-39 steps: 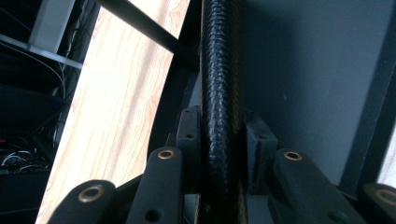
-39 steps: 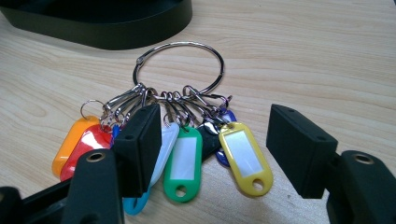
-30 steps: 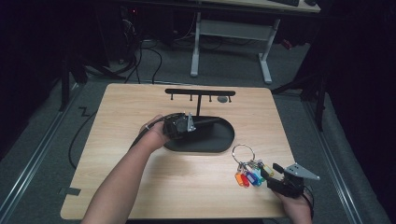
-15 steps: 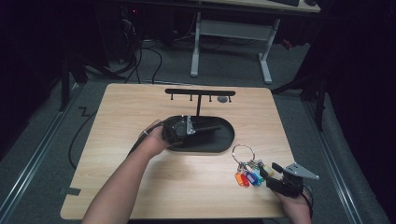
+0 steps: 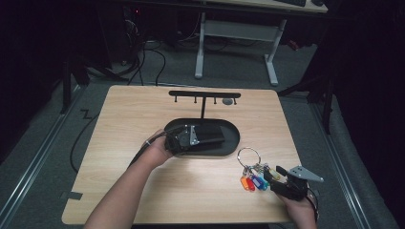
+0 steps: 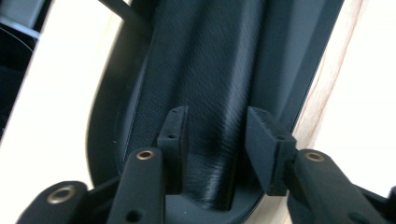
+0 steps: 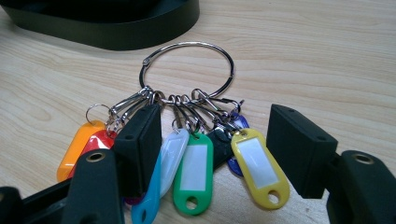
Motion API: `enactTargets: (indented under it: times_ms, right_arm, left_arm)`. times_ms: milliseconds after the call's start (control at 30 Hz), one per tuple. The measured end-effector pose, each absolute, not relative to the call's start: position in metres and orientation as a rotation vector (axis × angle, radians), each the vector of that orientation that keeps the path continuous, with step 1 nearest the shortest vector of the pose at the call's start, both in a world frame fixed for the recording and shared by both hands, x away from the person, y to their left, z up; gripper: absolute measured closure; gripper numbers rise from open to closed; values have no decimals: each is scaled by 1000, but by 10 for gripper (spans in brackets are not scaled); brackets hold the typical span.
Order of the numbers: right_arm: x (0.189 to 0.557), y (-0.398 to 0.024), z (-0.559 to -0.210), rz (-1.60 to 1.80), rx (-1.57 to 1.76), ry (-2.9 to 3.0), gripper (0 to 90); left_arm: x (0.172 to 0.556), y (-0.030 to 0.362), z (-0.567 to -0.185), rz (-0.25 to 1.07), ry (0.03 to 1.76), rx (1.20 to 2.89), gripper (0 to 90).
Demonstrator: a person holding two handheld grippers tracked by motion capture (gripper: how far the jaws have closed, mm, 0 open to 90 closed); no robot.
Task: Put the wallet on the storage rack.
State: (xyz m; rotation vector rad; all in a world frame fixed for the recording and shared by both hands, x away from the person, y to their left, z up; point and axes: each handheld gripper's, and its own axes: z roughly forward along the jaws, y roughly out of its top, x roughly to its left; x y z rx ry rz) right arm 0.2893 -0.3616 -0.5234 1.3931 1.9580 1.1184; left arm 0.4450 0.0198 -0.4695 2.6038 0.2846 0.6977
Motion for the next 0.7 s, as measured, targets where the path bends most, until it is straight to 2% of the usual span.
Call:
enactTargets:
  times_ms: [333,533,700]
  right_arm:
    - [290,-362,-523,1125,1391,1964,358]
    - [288,-361,-520,1125,1405,1956,357]
    - [290,-361,-519,1118,1419,1955,358]
  left_arm:
    - [429,32,-454,571,419,2497,629]
    - [412,49,-461,548,468,2450,578]
    - [394,68,-467,461,555,2372,509]
